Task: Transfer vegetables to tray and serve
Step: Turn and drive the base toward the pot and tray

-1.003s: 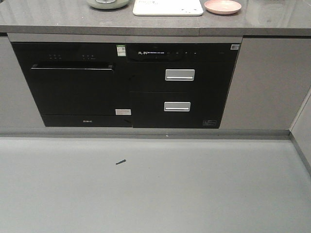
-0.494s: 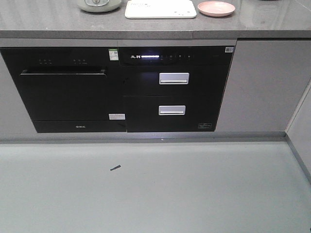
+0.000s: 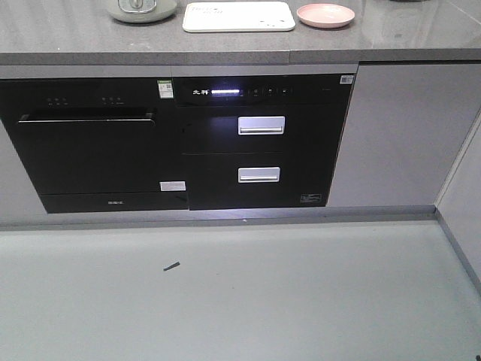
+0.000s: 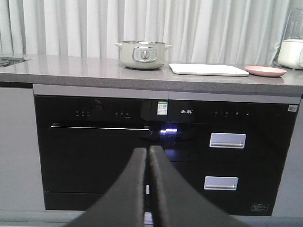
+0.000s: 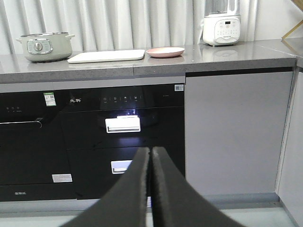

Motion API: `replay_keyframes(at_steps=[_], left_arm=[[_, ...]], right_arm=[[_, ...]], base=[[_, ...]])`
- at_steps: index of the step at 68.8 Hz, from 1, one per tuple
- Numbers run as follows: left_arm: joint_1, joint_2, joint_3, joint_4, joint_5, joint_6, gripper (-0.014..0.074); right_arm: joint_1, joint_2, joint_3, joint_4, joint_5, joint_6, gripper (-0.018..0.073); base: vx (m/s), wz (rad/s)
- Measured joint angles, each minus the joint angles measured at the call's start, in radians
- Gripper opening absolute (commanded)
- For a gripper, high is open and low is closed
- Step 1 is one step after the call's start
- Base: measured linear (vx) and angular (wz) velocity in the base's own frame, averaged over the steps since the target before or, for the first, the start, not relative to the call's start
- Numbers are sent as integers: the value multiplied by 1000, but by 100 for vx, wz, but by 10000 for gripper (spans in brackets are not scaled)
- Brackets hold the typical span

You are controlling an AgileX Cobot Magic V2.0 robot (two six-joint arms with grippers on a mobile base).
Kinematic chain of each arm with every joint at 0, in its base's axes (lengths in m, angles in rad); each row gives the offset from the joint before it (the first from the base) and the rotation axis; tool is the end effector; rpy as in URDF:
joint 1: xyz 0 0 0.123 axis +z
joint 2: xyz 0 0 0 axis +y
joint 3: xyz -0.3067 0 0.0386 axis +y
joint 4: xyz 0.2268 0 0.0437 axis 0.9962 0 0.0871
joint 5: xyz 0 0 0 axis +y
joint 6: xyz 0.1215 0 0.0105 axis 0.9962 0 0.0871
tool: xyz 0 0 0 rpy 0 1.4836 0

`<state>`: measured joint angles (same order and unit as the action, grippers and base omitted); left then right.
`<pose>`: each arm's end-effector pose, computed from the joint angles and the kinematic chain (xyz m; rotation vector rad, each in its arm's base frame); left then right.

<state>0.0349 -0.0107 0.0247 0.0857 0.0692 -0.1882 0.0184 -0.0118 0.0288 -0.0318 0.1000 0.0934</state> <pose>0.0422 0.0022 0.1992 -0.1124 1.5627 -0.0487 0.0423 0.0004 0.1941 0.0372 1.6004 0.0597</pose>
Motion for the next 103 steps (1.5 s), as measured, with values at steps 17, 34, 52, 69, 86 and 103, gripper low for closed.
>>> replay_keyframes(at_steps=[17, 34, 52, 69, 86, 103], left_arm=[[0, 0, 0, 0, 0, 0, -7], [0, 0, 0, 0, 0, 0, -7], [0, 0, 0, 0, 0, 0, -7], [0, 0, 0, 0, 0, 0, -7], [0, 0, 0, 0, 0, 0, -7], [0, 0, 0, 0, 0, 0, -7]], right_arm=[[0, 0, 0, 0, 0, 0, -1], [0, 0, 0, 0, 0, 0, -1], [0, 0, 0, 0, 0, 0, -1], [0, 0, 0, 0, 0, 0, -1], [0, 0, 0, 0, 0, 0, -1], [0, 0, 0, 0, 0, 0, -1]], base=[[4, -4], [3, -4], [3, -4], [4, -5], [5, -5], [5, -3]])
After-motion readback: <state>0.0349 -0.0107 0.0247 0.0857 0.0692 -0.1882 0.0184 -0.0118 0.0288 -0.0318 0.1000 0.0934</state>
